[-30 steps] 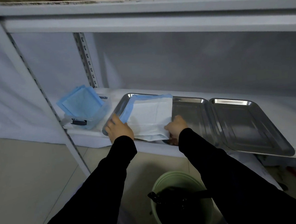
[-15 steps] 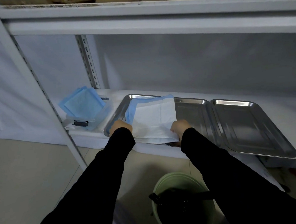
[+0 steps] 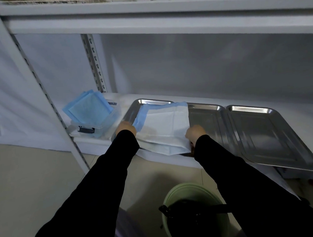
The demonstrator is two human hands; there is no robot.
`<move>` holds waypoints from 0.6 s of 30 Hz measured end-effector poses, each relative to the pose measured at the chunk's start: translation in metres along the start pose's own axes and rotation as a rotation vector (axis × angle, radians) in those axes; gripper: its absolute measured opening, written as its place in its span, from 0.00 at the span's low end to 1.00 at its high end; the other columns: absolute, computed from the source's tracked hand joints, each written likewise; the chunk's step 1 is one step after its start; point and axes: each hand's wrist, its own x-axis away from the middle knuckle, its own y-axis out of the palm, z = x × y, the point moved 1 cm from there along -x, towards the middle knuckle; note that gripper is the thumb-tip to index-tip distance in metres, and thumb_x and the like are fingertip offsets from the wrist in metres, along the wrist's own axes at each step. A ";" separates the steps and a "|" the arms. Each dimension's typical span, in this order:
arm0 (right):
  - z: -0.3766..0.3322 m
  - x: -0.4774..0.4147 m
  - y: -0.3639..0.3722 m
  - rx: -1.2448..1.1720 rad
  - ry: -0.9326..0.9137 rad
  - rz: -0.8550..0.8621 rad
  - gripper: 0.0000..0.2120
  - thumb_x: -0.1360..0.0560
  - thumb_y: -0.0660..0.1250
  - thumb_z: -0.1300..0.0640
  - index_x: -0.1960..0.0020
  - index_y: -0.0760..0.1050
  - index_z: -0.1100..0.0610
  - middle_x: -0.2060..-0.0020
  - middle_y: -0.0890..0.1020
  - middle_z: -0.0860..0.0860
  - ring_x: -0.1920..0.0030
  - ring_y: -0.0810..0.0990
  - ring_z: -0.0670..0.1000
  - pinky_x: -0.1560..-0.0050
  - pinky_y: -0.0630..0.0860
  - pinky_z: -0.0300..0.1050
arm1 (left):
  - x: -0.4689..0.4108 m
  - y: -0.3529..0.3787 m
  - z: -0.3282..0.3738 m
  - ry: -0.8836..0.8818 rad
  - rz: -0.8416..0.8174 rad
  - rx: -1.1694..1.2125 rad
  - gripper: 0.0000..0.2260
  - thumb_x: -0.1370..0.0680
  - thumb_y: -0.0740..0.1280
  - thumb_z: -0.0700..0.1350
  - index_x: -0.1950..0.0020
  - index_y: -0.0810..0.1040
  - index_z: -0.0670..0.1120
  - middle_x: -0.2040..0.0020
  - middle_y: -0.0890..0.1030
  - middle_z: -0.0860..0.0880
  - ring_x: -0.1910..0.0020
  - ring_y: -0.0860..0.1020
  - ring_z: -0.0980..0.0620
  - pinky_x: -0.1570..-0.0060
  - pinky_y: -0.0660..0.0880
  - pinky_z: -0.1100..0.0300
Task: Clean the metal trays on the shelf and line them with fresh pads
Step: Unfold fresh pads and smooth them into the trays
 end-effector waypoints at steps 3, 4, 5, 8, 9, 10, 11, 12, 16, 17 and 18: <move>0.000 -0.002 0.003 -0.111 -0.064 0.001 0.25 0.25 0.51 0.69 0.30 0.66 0.56 0.39 0.73 0.56 0.41 0.74 0.60 0.40 0.74 0.50 | -0.002 0.000 0.007 0.099 -0.085 0.111 0.20 0.19 0.59 0.41 0.28 0.65 0.37 0.28 0.67 0.41 0.30 0.67 0.44 0.33 0.63 0.60; -0.001 -0.003 0.004 -0.106 -0.083 -0.008 0.25 0.24 0.50 0.70 0.31 0.68 0.56 0.35 0.72 0.56 0.38 0.74 0.60 0.36 0.73 0.50 | -0.001 0.000 0.008 0.133 -0.082 0.133 0.20 0.19 0.60 0.40 0.27 0.65 0.40 0.27 0.66 0.43 0.29 0.67 0.46 0.32 0.62 0.61; -0.002 -0.003 0.005 -0.082 -0.099 -0.025 0.24 0.24 0.50 0.70 0.31 0.70 0.57 0.33 0.72 0.57 0.35 0.72 0.60 0.33 0.70 0.50 | 0.001 0.002 0.010 0.147 -0.075 0.158 0.19 0.19 0.60 0.39 0.28 0.66 0.41 0.27 0.66 0.45 0.29 0.67 0.47 0.32 0.62 0.62; -0.006 -0.001 0.008 -0.010 -0.147 -0.022 0.22 0.23 0.51 0.70 0.33 0.72 0.61 0.31 0.71 0.58 0.32 0.70 0.60 0.29 0.66 0.50 | -0.007 0.011 0.008 0.145 0.014 0.343 0.17 0.20 0.57 0.34 0.34 0.74 0.42 0.33 0.74 0.43 0.33 0.72 0.46 0.36 0.69 0.60; -0.008 0.001 0.008 0.003 -0.161 -0.011 0.22 0.23 0.52 0.70 0.32 0.71 0.61 0.31 0.70 0.57 0.32 0.70 0.59 0.29 0.66 0.49 | -0.007 0.011 0.008 0.134 0.046 0.388 0.17 0.21 0.56 0.33 0.34 0.75 0.42 0.34 0.75 0.43 0.34 0.73 0.45 0.37 0.70 0.60; -0.009 0.001 0.010 0.023 -0.183 -0.002 0.22 0.23 0.52 0.69 0.31 0.70 0.61 0.30 0.70 0.57 0.31 0.70 0.58 0.29 0.66 0.48 | -0.008 0.012 0.008 0.124 0.087 0.401 0.18 0.21 0.56 0.33 0.33 0.74 0.42 0.33 0.75 0.43 0.34 0.73 0.45 0.37 0.69 0.60; -0.010 0.003 0.010 0.043 -0.204 -0.005 0.23 0.23 0.52 0.69 0.30 0.69 0.60 0.29 0.68 0.56 0.30 0.69 0.57 0.28 0.65 0.47 | -0.006 0.012 0.008 0.114 0.115 0.394 0.19 0.21 0.56 0.34 0.31 0.72 0.43 0.33 0.74 0.44 0.34 0.73 0.46 0.37 0.69 0.60; -0.012 0.004 0.012 0.062 -0.229 -0.016 0.24 0.23 0.52 0.69 0.29 0.67 0.60 0.28 0.66 0.55 0.29 0.67 0.56 0.28 0.63 0.46 | -0.007 0.012 0.007 0.107 0.148 0.389 0.20 0.21 0.56 0.34 0.30 0.70 0.45 0.32 0.73 0.45 0.34 0.73 0.46 0.37 0.69 0.60; -0.022 0.008 0.020 0.147 -0.354 -0.055 0.27 0.24 0.55 0.68 0.25 0.60 0.59 0.23 0.56 0.51 0.25 0.58 0.52 0.27 0.56 0.41 | -0.005 0.010 0.004 0.130 0.284 0.300 0.23 0.22 0.54 0.33 0.27 0.67 0.47 0.31 0.70 0.44 0.33 0.69 0.45 0.34 0.67 0.57; -0.024 0.008 0.022 0.167 -0.382 -0.062 0.28 0.24 0.56 0.68 0.24 0.59 0.59 0.23 0.54 0.51 0.24 0.58 0.52 0.27 0.56 0.41 | -0.007 0.009 0.003 0.137 0.300 0.270 0.24 0.22 0.54 0.33 0.27 0.65 0.47 0.31 0.70 0.43 0.32 0.67 0.45 0.34 0.67 0.56; -0.027 0.009 0.025 0.174 -0.399 -0.073 0.29 0.24 0.56 0.68 0.24 0.57 0.58 0.23 0.53 0.50 0.24 0.57 0.51 0.27 0.57 0.41 | -0.009 0.007 0.001 0.148 0.319 0.234 0.24 0.23 0.54 0.32 0.27 0.65 0.46 0.32 0.70 0.43 0.33 0.67 0.44 0.34 0.68 0.55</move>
